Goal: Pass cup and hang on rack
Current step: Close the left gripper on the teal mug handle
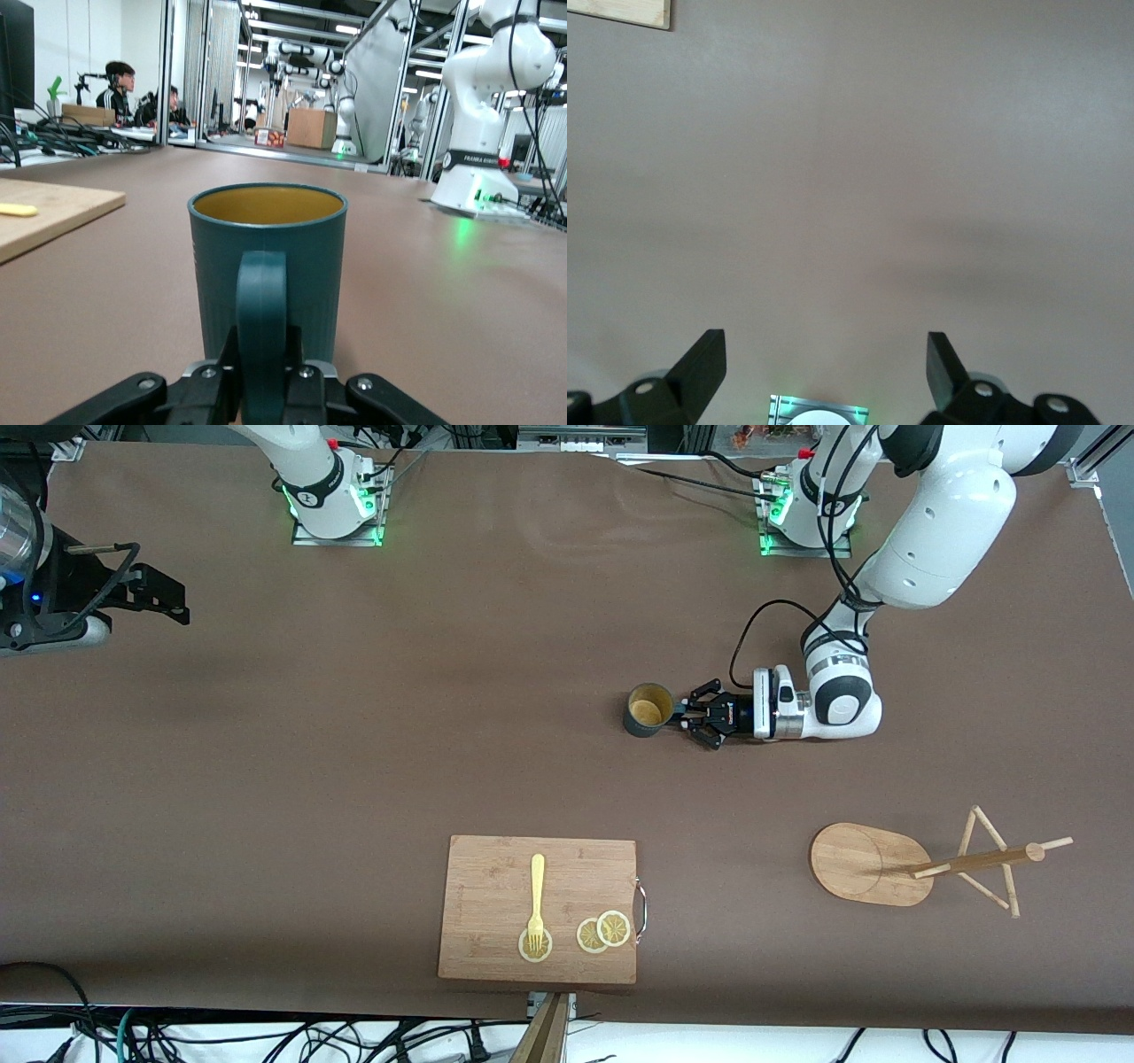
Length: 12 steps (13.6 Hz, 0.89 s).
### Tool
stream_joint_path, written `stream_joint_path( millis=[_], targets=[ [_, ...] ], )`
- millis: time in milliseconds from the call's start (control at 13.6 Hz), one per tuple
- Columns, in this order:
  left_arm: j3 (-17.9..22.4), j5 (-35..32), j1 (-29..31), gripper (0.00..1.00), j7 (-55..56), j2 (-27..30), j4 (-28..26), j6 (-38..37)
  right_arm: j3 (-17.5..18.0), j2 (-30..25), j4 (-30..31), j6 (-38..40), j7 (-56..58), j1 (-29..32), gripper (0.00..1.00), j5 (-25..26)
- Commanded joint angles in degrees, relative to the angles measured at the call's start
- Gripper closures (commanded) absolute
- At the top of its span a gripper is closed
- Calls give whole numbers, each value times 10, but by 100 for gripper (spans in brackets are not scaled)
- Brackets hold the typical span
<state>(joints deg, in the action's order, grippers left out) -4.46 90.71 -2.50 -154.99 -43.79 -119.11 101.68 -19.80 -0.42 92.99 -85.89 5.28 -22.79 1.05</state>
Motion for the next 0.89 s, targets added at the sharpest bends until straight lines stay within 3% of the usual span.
stream_joint_path(
  millis=[0, 221, 369, 812],
  targets=[
    [8, -38, 24, 87, 30, 16, 5, -37, -2, 5, -15, 15, 8, -2, 0, 6],
    [30, -131, 58, 93, 107, 65, 13, -41, -2, 6, -15, 15, 8, -1, 0, 6],
    [30, -197, 95, 93, 144, 64, 42, -72, -1, 6, -15, 15, 8, -3, 0, 6],
    [31, -273, 218, 94, 225, 63, 49, -128, -1, 5, -15, 15, 7, -3, 0, 6]
  ],
)
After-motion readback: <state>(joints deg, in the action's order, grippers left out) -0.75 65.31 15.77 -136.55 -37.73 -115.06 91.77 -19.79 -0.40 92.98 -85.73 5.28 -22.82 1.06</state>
